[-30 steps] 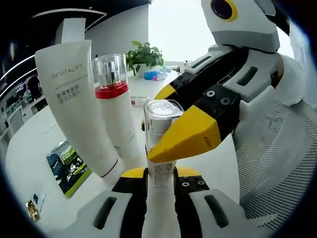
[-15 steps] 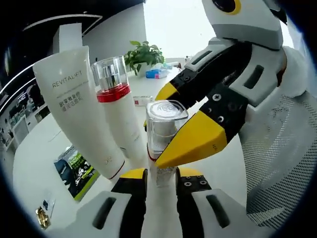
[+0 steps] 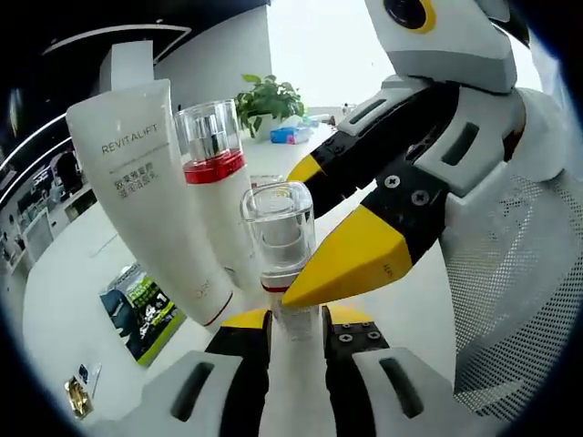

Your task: Arrange the skincare products in the storage area until every visible bottle or jar stands upright without overlapping.

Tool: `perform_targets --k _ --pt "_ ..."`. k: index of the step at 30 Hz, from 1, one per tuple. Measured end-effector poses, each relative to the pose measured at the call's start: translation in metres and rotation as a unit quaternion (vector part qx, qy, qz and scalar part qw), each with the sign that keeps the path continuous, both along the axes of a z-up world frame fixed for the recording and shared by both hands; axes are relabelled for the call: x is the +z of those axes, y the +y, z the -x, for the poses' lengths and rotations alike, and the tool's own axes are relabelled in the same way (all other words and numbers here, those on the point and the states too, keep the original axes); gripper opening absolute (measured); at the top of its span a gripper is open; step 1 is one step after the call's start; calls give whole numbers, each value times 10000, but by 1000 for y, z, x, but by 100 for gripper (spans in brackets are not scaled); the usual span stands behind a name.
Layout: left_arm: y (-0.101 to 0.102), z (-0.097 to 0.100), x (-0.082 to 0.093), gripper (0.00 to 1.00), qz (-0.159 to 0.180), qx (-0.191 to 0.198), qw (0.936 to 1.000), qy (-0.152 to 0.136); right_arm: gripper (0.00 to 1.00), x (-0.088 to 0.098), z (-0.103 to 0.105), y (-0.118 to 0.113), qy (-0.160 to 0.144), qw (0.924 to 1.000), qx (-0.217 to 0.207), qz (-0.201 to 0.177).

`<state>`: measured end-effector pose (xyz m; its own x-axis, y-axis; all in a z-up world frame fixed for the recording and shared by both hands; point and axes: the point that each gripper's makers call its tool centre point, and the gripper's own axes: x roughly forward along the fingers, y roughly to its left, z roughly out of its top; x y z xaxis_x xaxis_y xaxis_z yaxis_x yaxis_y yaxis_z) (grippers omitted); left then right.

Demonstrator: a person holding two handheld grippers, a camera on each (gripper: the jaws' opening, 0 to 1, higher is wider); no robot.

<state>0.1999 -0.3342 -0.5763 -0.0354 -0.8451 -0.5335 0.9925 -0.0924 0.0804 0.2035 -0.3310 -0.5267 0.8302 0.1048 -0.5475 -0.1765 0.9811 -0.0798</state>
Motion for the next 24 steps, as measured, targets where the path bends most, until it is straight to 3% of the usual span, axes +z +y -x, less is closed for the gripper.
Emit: perform_targets --k 6,24 --pt "3 -10 1 20 -14 231 9997 40 14 -8 9 -7 100 9996 -155 -223" --pt "8 -10 -6 12 -272 264 9993 9 7 -22 10 -7 379 9992 -36 -124"
